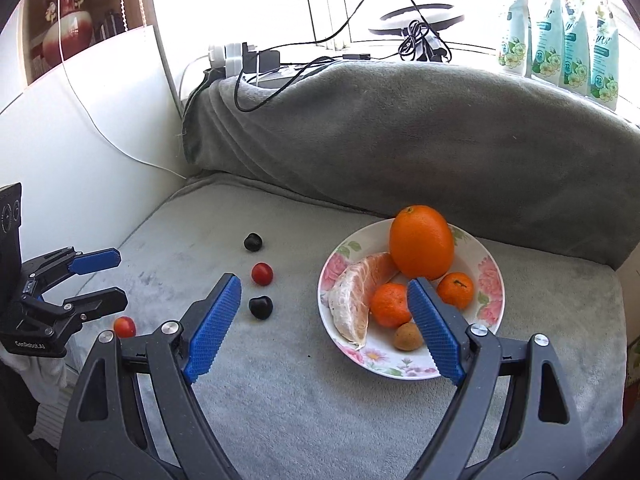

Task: Organize fruits
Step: 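Move both tools away from the plate toward the red tomatoes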

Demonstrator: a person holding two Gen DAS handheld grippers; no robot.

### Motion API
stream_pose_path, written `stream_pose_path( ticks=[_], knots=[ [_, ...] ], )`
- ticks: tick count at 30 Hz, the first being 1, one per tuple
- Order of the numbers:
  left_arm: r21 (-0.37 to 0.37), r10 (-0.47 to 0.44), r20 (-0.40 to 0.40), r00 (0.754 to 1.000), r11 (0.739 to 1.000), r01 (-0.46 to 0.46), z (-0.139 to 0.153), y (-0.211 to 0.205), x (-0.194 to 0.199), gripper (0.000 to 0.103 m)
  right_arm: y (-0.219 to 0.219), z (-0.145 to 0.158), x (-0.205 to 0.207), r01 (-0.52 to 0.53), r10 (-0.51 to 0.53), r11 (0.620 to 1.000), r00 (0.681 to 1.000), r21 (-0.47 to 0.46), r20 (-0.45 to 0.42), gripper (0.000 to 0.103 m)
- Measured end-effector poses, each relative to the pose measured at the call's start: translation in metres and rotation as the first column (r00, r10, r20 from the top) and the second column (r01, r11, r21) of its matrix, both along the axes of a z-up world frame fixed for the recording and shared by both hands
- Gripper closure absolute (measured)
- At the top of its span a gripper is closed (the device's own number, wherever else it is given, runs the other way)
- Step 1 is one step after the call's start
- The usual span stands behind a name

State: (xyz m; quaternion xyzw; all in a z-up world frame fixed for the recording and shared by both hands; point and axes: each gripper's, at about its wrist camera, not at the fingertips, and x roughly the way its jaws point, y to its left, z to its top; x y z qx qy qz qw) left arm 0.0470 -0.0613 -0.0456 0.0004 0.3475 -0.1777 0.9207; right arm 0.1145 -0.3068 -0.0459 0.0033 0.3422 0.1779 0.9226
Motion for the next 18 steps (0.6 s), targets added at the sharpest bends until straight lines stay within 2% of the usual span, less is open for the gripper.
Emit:
stream_pose_path(
  ticks=[6,10,12,15,18],
  knots=[
    [0.016,0.064,-0.032,0.997,0.998,-0.063,-0.012,0.030,-0.013,0.032,0.023,-0.007,0.003,-0.054,0.054,0.998,0.998,-0.008,-0.011,0.016],
    [0.025,0.095,-0.050,0.994,0.995,-0.094,-0.021,0.044,-0.025,0.032,0.037,-0.015,0.009,-0.086,0.086,0.996,0.996,-0.022,-0.032,0.023],
    [0.014,0.104,-0.067,0.992,0.995,-0.104,-0.026,0.050,-0.030,0.032,0.043,-0.018,0.014,-0.099,0.098,0.995,0.994,-0.028,-0.042,0.024],
    [-0.001,0.117,-0.101,0.988,0.993,-0.118,-0.036,0.056,-0.034,0.040,0.052,-0.024,0.022,-0.114,0.112,0.993,0.992,-0.034,-0.061,0.030],
    [-0.003,0.126,-0.130,0.983,0.992,-0.127,-0.047,0.060,-0.039,0.044,0.062,-0.030,0.030,-0.135,0.132,0.990,0.988,-0.038,-0.081,0.033]
  ],
)
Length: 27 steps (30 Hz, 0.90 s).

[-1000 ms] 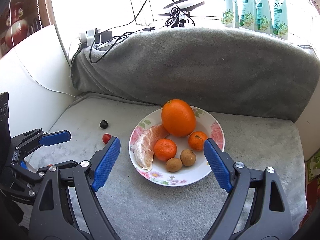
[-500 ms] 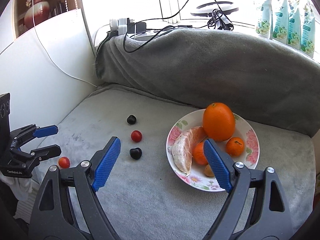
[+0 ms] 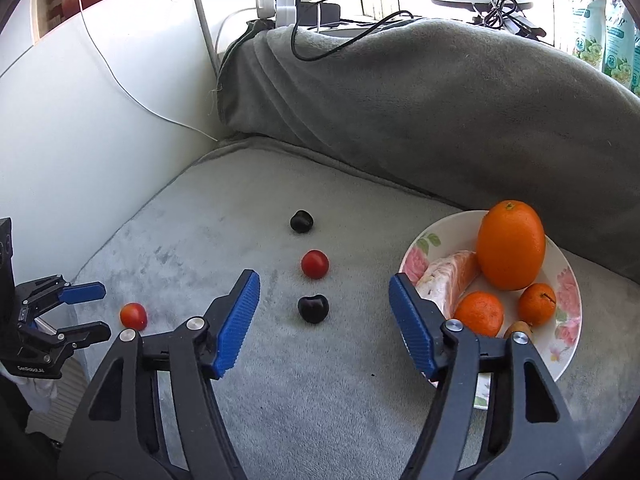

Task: Organize fruits
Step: 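Move both tools away from the plate toward the red tomatoes, then close the left tool on a red tomato while the right tool grasps another tomato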

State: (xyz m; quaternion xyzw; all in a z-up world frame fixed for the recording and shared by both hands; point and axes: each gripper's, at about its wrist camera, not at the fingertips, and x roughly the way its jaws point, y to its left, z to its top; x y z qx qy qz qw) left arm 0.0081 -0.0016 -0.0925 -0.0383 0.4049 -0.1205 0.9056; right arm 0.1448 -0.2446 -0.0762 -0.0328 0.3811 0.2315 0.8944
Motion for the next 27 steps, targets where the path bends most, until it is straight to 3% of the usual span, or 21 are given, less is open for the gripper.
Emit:
stream_pose_path(
  ticks=[2,5,19,27],
  knots=[
    [-0.003,0.003,-0.015,1.000,1.000,-0.003,-0.005,0.002,-0.002,0.048,0.007,-0.004,0.004,-0.010,0.009,1.000,1.000,-0.015,-0.007,0.034],
    [0.003,0.017,-0.026,1.000,1.000,-0.016,-0.011,0.004,-0.003,0.049,0.015,-0.010,0.012,-0.023,0.022,0.999,0.999,-0.029,-0.024,0.041],
    [-0.025,0.027,-0.060,0.998,0.999,-0.028,-0.028,0.019,0.004,0.054,0.050,-0.037,0.044,-0.076,0.065,0.987,0.995,-0.139,-0.076,0.053],
    [-0.031,0.020,-0.073,0.997,0.999,-0.022,-0.032,0.017,0.008,0.057,0.061,-0.052,0.056,-0.085,0.066,0.979,0.992,-0.186,-0.108,0.055]
  ],
)
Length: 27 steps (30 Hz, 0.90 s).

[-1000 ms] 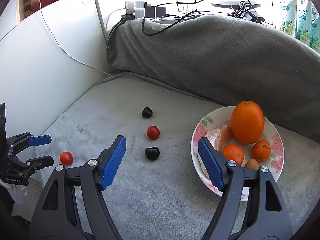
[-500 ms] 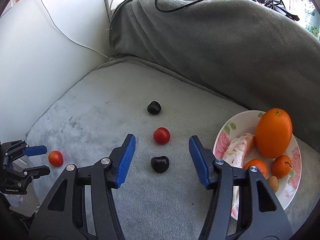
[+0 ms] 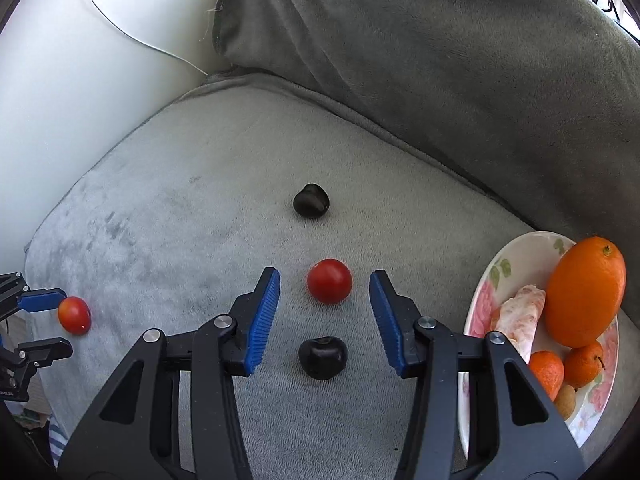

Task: Organize fruits
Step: 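Close the left tool on a red tomato while the right tool grasps another tomato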

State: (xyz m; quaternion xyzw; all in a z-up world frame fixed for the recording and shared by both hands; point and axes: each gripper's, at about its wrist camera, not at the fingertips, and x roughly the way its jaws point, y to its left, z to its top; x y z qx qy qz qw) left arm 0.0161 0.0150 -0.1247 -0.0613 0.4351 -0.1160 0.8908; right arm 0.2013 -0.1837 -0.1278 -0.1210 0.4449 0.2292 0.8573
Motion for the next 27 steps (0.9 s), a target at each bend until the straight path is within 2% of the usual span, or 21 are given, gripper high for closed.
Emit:
stream_pose_path(
  ticks=[2,7,16,19,27],
  knots=[
    [-0.001,-0.002,-0.003,1.000,1.000,0.002,-0.001,-0.001,0.002,0.059,0.001,-0.002,0.002,0.001,-0.001,1.000,1.000,-0.004,-0.008,0.059],
    [-0.003,-0.002,-0.007,1.000,1.000,0.002,-0.004,0.000,0.004,0.061,0.005,-0.008,0.010,0.005,-0.005,1.000,1.000,-0.015,-0.021,0.060],
    [-0.014,0.004,-0.022,1.000,1.000,-0.005,-0.009,0.003,0.009,0.068,0.011,-0.014,0.017,0.009,-0.009,1.000,0.999,-0.019,-0.037,0.071],
    [-0.013,0.003,-0.027,1.000,1.000,-0.004,-0.011,0.004,0.010,0.073,0.014,-0.016,0.019,0.015,-0.016,1.000,0.999,-0.020,-0.040,0.077],
    [-0.025,0.008,-0.024,1.000,1.000,-0.008,-0.011,0.003,0.013,0.073,0.015,-0.017,0.018,0.017,-0.018,1.000,0.999,-0.016,-0.029,0.077]
  ],
)
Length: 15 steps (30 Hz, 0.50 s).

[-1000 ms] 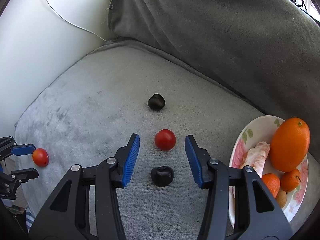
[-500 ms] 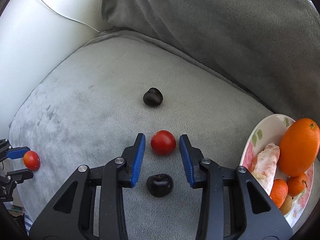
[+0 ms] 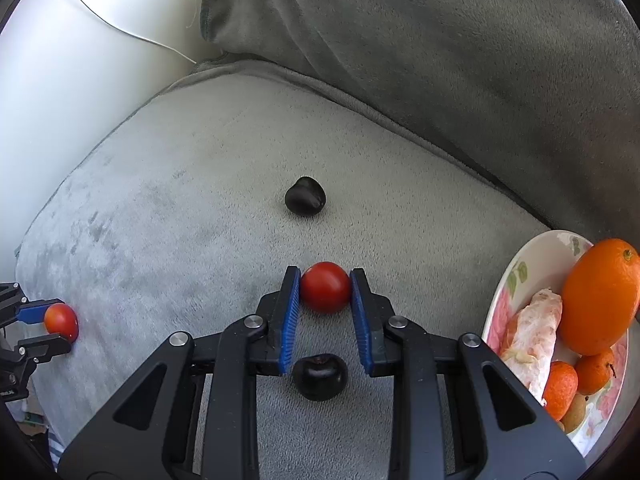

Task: Organize fruits
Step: 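Carry both held red tomatoes over the plate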

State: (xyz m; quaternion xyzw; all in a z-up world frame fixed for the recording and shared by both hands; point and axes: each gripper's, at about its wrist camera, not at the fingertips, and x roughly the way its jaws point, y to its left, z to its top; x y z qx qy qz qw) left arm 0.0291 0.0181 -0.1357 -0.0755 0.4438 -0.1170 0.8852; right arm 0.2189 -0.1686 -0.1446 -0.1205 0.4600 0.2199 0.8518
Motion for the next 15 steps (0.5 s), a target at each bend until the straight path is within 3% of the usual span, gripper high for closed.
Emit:
stream_pose_path(
  ticks=[15],
  knots=[
    [-0.012,-0.013,0.059,0.998,1.000,0.014,0.022,-0.006,0.003,0.073,-0.009,0.024,-0.017,0.004,-0.006,0.999,0.998,0.033,0.065,0.077]
  ],
)
